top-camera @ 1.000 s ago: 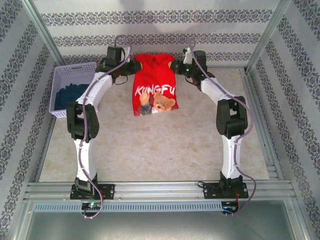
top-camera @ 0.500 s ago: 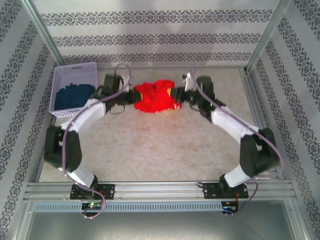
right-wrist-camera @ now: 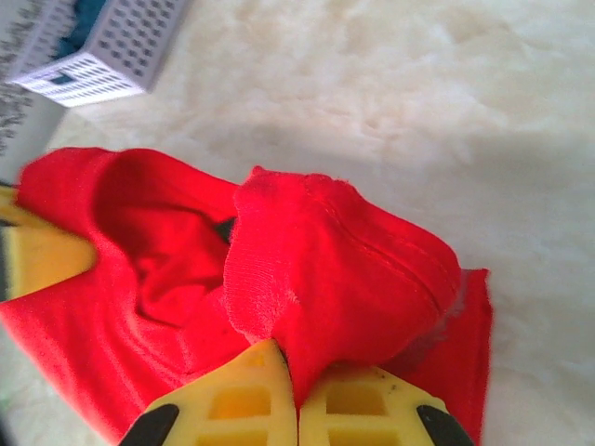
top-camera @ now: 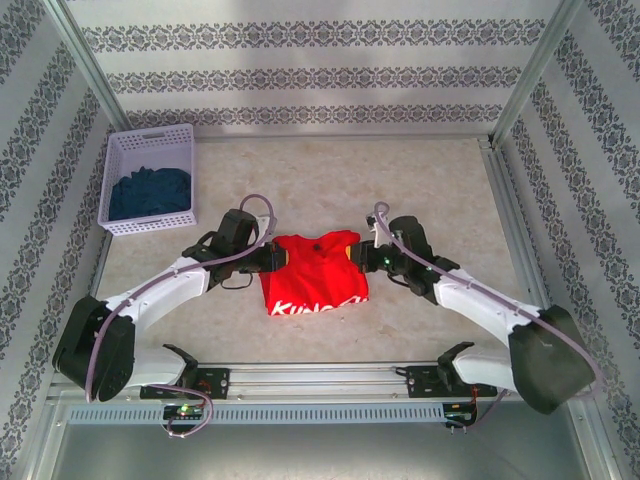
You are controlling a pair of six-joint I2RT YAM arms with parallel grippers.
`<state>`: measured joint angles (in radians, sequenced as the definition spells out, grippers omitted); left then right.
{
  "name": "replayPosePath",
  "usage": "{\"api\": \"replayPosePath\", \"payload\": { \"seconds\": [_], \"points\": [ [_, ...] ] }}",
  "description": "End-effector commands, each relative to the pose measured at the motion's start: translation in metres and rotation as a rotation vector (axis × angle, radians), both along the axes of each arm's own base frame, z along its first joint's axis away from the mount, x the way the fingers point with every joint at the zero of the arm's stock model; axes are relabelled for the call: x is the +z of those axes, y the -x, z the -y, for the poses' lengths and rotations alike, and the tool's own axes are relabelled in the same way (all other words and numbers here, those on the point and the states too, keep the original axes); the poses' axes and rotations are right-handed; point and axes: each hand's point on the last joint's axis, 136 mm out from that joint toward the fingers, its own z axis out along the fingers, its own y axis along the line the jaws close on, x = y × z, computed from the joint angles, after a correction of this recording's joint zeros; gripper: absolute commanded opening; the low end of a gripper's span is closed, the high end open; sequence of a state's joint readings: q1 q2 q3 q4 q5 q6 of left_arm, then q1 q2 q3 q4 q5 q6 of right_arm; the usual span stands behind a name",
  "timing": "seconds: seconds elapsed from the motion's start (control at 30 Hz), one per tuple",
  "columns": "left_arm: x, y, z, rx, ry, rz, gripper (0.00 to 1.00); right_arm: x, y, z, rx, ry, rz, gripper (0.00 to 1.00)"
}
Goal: Fold the inside-out t-shirt
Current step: Fold the T-shirt at the center of the table, then move the T-shirt to the top-right of the table.
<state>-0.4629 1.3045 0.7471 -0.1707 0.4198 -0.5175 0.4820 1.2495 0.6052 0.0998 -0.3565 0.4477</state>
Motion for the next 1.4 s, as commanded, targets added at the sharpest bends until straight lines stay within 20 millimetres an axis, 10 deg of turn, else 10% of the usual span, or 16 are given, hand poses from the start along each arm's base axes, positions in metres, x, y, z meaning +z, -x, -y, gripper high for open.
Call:
{"api": "replayPosePath", "payload": {
  "seconds": [0.0,0.5,0.63,0.83,1.0,1.23,1.37],
  "points": [
    [-0.008,0.002,-0.006,0.053,-0.003,-0.027,0.0,-0.012,-0.013,0.005,-0.03,0.066,-0.054,0.0],
    [-0.083,0.039,-0.048,0.208,-0.104,-0.229,0.05,-0.097,-0.04,0.013,-0.011,0.357,-0.305,0.0],
    [-0.105,0.024,-0.066,0.264,-0.208,-0.254,0.3,-0.098,-0.05,0.016,-0.005,0.373,-0.336,0.22],
    [-0.069,0.028,-0.082,0.276,-0.277,-0.199,0.72,-0.048,-0.033,0.041,-0.015,0.408,-0.296,0.56],
    [-0.048,0.045,-0.083,0.25,-0.231,-0.183,1.0,-0.058,0.002,0.017,0.037,0.259,-0.4,0.71],
    [-0.026,0.031,-0.085,0.256,-0.26,-0.141,1.0,-0.101,0.012,-0.005,0.04,0.268,-0.486,0.71],
    [-0.02,0.025,-0.082,0.255,-0.247,-0.12,1.0,-0.115,0.019,-0.025,0.071,0.263,-0.501,0.42]
  ]
}}
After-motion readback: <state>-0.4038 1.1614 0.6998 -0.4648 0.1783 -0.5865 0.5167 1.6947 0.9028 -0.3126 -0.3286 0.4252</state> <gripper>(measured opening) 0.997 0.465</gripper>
